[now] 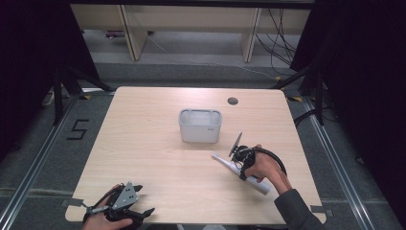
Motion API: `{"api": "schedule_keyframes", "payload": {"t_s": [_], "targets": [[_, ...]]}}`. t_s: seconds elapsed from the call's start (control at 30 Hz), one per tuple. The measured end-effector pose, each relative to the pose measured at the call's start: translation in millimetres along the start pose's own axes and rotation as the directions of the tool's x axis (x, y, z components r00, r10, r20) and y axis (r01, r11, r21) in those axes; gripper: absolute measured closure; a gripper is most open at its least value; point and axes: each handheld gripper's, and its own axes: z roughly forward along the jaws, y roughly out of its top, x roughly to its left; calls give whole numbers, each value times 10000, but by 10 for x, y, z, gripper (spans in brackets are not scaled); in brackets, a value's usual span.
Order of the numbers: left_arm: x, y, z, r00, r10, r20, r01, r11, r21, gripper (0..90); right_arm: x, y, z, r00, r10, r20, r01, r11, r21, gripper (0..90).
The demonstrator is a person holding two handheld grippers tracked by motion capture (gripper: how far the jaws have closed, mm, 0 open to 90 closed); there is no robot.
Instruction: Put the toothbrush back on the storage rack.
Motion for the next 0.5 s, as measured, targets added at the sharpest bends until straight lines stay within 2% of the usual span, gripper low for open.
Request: {"api": "schedule_keyframes", "payload": {"t_s": [0.03, 0.07, 0.1, 0.17, 0.23, 0.27, 0.3, 0.33, 0.37, 0.4, 0.43, 0.47, 0.5], "targets": [[1, -1, 1, 10000, 1, -1, -1, 10000, 3, 147, 16, -14, -6, 9999, 23, -139, -24, 10000, -80, 666], [10, 4, -5, 9999, 141, -8, -141, 9999, 79, 148, 18, -34, -15, 10000, -83, -45, 83, 9998, -171, 666], [9, 2, -1, 10000, 90, -32, -90, 9999, 66, 148, 15, -56, -32, 9999, -140, -41, 139, 9996, -259, 666], [8, 2, 0, 9999, 105, 6, -105, 9999, 21, 147, 46, -94, -90, 9998, 145, -101, -151, 9985, -528, 666], [2, 0, 3, 10000, 27, -8, -27, 10000, 7, 148, 50, -145, -144, 10000, -71, -10, 70, 9963, -855, 666], [10, 4, -6, 9999, 122, -11, -122, 9999, 86, 148, 69, -165, -182, 10000, -62, -24, 59, 9946, -1040, 667], [10, 2, -3, 10000, 83, -45, -83, 9999, 62, 147, 78, -191, -221, 9999, -82, -139, 63, 9919, -1269, 667], [10, 2, -4, 10000, 83, -41, -83, 9999, 62, 148, 92, -216, -258, 10000, 47, -66, -56, 9889, -1485, 667], [9, 2, -3, 10000, 92, -26, -92, 9999, 78, 147, 70, -240, -288, 9995, -303, 79, 312, 9837, -1772, 667], [6, 2, 0, 10000, 95, -32, -94, 9999, 35, 148, 94, -265, -339, 10000, -57, 43, 64, 9823, -1872, 667], [3, 3, 2, 9999, 108, -58, -108, 9999, 37, 148, 73, -328, -431, 9993, -360, 59, 364, 9684, -2469, 667], [3, 3, 2, 9999, 108, -58, -108, 9999, 37, 148, 73, -328, -431, 9993, -360, 59, 364, 9684, -2469, 667], [8, 2, 3, 10000, 91, 0, -91, 10000, 19, 148, 77, -347, -464, 9996, -298, 4, 288, 9638, -2651, 667]]}}
